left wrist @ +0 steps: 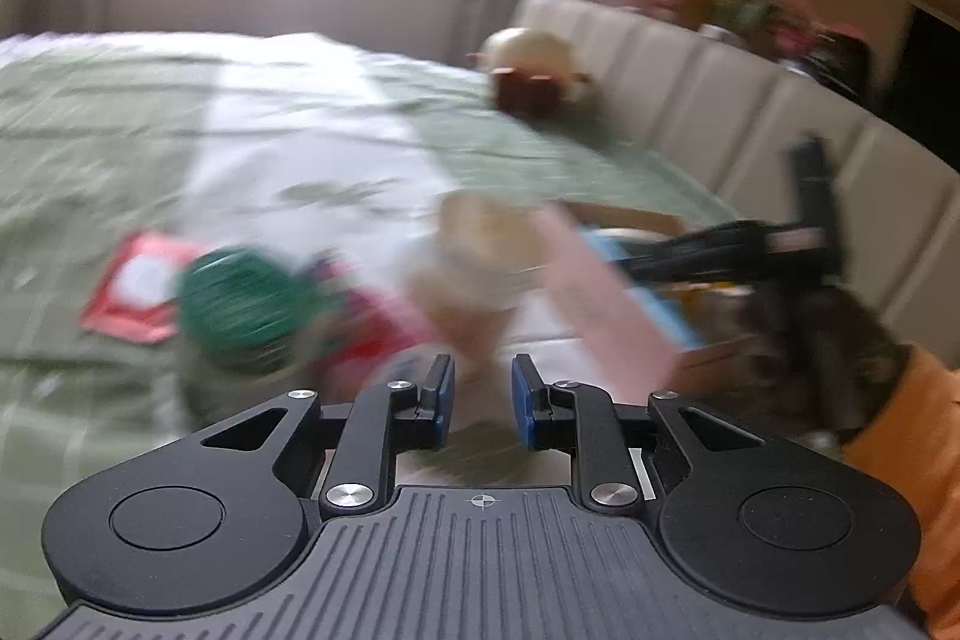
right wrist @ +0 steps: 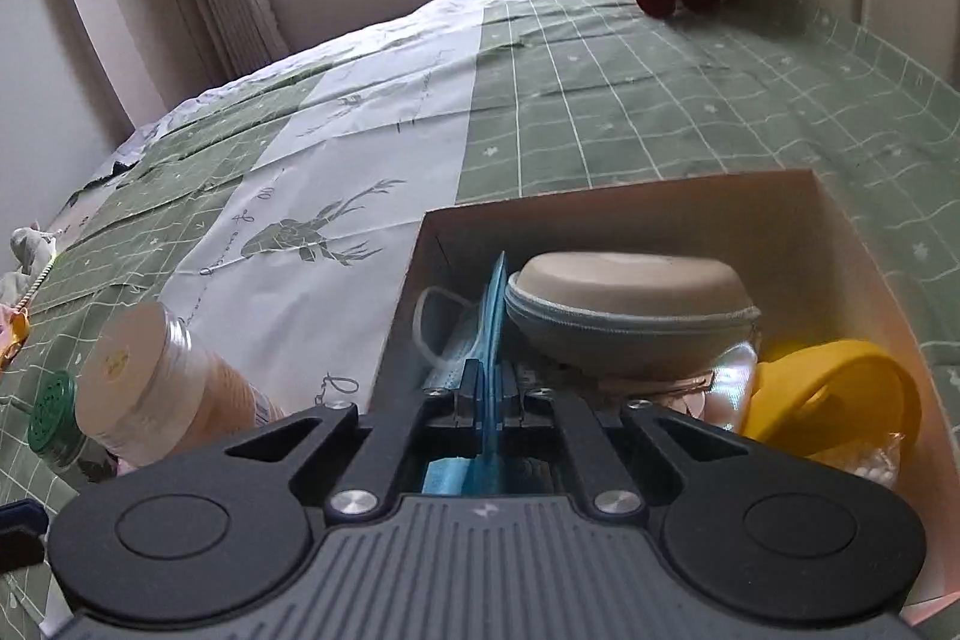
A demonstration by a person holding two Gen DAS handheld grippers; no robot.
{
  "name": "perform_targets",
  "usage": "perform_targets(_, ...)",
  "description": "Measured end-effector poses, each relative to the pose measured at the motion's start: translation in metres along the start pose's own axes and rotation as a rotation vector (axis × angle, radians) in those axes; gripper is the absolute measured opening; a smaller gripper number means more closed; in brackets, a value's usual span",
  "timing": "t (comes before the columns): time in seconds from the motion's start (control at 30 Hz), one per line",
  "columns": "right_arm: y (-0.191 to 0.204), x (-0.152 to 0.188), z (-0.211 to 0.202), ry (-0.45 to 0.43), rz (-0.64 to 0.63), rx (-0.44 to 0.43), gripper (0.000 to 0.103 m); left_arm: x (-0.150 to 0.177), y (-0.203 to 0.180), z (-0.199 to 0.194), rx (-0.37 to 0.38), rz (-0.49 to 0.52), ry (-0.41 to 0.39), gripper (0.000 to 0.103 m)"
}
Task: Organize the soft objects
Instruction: 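Carry the bow and mask into the pink box and open both grippers, then grasp the red packet on the cloth with the left gripper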
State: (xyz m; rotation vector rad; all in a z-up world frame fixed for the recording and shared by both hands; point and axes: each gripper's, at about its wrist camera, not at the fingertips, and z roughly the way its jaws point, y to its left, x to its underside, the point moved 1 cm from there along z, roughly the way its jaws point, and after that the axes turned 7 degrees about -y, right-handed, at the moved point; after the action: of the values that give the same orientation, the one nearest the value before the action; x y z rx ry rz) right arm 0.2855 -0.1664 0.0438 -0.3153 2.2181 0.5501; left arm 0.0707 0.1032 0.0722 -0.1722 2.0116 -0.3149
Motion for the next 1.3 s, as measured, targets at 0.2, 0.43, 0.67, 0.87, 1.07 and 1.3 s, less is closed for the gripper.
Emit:
perform_targets(0.2, 0.011, 0.006, -0.044, -0.078, -0.053, -0.014, 0.062, 0.012, 0.059, -0.024, -0.137, -0.118, -0.038, 0.023)
perform_targets(0.43, 0.044, 0.025, -0.081, -0.145, -0.131, 0.048, 0.067, 0.02, 0.073, -0.03, -0.172, -0.146, -0.046, 0.023)
perform_targets(0.67, 0.092, 0.08, -0.092, -0.15, -0.225, -0.021, 0.075, 0.032, 0.067, -0.027, -0.181, -0.081, -0.015, 0.023)
perform_targets(0.87, 0.123, 0.124, -0.085, -0.087, -0.278, -0.07, 0.077, 0.024, 0.069, -0.033, -0.122, -0.086, -0.079, 0.023)
perform_targets(1.07, 0.128, 0.146, -0.074, -0.027, -0.271, -0.074, 0.077, -0.034, 0.131, -0.014, -0.198, -0.122, -0.118, 0.023)
perform_targets(1.3, 0.137, 0.153, -0.069, -0.02, -0.321, -0.065, 0.09, -0.074, 0.167, 0.057, -0.181, -0.011, 0.071, 0.023)
